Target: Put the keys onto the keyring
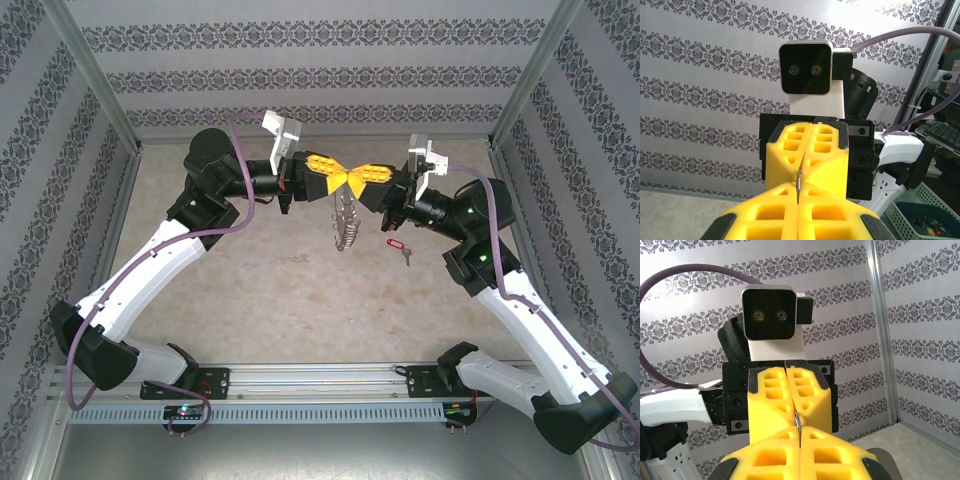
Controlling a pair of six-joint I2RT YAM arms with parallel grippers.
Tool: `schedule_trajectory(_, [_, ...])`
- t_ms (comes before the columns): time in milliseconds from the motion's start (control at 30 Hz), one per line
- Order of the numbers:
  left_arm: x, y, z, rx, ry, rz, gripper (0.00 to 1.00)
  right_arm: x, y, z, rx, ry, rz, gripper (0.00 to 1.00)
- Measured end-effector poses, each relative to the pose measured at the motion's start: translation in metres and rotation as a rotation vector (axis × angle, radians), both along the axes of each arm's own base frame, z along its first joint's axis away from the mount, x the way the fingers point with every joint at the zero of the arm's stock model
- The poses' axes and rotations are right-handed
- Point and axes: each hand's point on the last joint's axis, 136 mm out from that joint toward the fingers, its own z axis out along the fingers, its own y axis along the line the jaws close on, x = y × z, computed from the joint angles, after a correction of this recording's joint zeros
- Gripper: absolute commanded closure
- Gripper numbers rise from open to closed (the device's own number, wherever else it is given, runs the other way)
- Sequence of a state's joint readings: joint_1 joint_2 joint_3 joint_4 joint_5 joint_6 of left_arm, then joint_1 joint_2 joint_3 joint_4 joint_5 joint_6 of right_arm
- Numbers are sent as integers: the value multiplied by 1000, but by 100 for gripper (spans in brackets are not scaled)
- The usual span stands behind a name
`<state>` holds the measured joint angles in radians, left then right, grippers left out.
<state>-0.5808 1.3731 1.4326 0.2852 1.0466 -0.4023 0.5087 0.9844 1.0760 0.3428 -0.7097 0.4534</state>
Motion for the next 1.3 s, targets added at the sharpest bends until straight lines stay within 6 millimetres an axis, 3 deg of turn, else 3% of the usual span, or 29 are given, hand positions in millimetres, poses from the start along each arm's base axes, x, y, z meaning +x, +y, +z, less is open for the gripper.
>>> schedule_trajectory(567, [3, -1, -1, 1, 4, 4, 90, 3, 0, -2, 25, 0, -7, 100])
schedule_trajectory(733, [3, -1, 0, -5, 2, 4, 100, 3, -1, -1, 30, -5, -10, 100])
schedule_trajectory(900, [3, -1, 0, -7, -3, 8, 100, 4, -1, 0, 34, -1, -9, 100])
schedule_trajectory(933, [4, -1, 0, -6, -8, 10, 100, 4, -1, 0, 34, -1, -10, 96])
schedule_trajectory(1067, [5, -1, -3, 17, -31, 29, 100, 10, -2, -5, 38, 19, -47, 61])
schedule_trajectory(1200, [5, 1, -12, 66, -50, 54, 100, 23, -8, -18, 33, 84, -117, 41])
schedule_trajectory(1300, [9, 2, -20, 107, -60, 87, 100, 31, -17, -28, 27, 167, -166, 34])
